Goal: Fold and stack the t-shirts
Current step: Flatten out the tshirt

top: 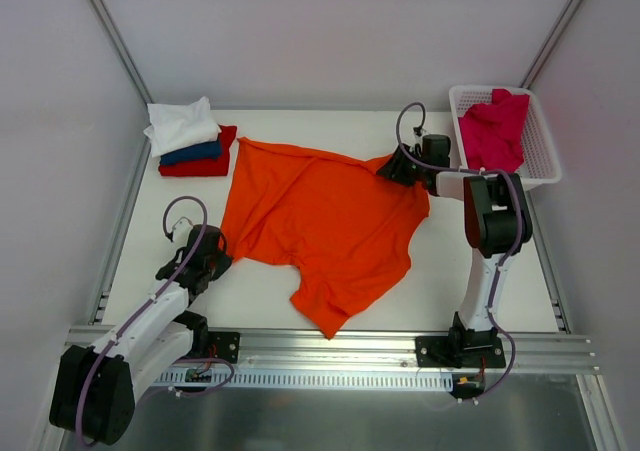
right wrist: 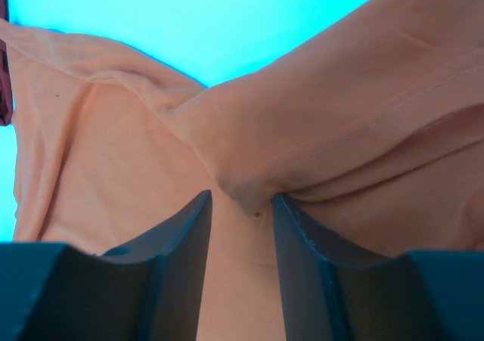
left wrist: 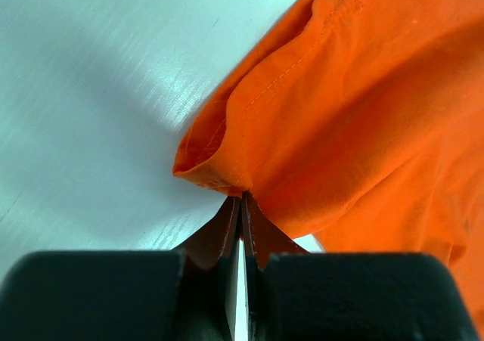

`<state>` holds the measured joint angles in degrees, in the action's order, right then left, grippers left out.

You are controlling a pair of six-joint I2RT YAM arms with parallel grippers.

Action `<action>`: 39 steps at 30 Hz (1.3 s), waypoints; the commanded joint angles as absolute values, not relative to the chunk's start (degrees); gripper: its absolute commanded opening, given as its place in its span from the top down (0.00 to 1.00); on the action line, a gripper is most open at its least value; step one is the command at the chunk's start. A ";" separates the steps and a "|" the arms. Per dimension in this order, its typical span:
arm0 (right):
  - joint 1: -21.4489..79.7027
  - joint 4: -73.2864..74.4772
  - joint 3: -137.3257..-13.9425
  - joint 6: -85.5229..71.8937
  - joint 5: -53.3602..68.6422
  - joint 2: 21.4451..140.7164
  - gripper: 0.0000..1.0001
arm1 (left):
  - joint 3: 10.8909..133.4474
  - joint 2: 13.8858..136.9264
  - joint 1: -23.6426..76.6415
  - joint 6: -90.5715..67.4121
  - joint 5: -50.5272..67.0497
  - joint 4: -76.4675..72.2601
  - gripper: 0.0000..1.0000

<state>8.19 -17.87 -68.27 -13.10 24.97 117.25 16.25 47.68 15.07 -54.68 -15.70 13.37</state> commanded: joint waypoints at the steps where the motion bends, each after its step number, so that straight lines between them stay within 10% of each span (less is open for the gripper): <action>1: 7.91 -21.71 -70.49 -13.80 26.37 118.65 0.60 | 16.00 46.67 15.56 -54.23 -16.61 14.68 1.00; 12: 7.47 -22.15 -73.30 -14.24 26.63 119.44 1.00 | 16.00 46.76 15.64 -54.14 -16.52 14.59 1.00; 39: 3.69 -12.92 -104.31 -13.27 25.13 133.94 1.00 | 16.26 47.29 15.91 -54.05 -16.87 14.76 1.00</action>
<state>4.10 -13.91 -99.33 -13.45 24.49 131.57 16.23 47.55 15.44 -54.63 -15.66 13.39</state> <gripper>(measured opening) 0.009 0.007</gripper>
